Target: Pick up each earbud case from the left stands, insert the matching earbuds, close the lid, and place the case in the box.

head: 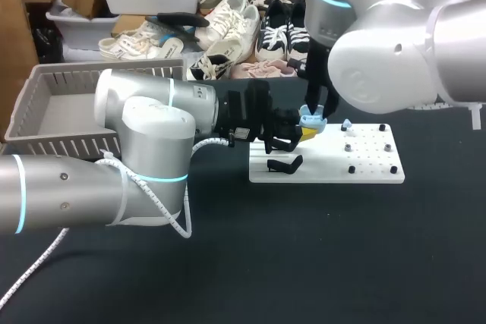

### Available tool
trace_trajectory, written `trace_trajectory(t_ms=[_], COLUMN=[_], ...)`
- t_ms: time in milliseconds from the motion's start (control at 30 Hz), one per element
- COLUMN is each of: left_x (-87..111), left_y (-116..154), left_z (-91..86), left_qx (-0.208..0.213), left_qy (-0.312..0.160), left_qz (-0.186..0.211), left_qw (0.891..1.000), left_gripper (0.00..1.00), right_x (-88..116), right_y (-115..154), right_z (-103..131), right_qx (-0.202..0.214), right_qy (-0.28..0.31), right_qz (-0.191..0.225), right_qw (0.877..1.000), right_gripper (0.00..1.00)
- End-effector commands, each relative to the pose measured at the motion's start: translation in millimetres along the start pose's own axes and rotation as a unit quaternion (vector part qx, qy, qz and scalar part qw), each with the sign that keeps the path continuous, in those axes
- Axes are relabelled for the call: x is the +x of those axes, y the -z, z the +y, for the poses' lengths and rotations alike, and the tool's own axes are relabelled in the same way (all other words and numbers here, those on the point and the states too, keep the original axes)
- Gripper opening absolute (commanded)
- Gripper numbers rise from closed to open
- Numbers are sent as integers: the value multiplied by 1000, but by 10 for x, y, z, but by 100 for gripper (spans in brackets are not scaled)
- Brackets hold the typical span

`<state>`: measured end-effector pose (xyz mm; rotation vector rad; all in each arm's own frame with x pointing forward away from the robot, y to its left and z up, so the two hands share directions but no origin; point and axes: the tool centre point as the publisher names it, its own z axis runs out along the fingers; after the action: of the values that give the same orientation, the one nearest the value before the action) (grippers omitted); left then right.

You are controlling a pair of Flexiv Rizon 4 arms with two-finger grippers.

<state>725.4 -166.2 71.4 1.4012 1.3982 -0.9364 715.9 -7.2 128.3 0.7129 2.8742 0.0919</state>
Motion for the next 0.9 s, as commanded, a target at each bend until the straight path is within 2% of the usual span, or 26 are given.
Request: trace_trajectory(t_ms=[33,900], left_x=[7,7], left_y=[-2,-2], left_z=[-11,-11], left_qx=[-2,-2], left_qy=[-1,-1], left_qz=[-1,-1], left_qw=[1000,1000], left_gripper=[0,0], right_x=[8,9], right_y=[4,-55], right_z=[-5,-24], right_qx=[0,2], right_qy=[-2,-5], right_qz=[-1,8], right_qw=[1000,1000], right_gripper=[0,0])
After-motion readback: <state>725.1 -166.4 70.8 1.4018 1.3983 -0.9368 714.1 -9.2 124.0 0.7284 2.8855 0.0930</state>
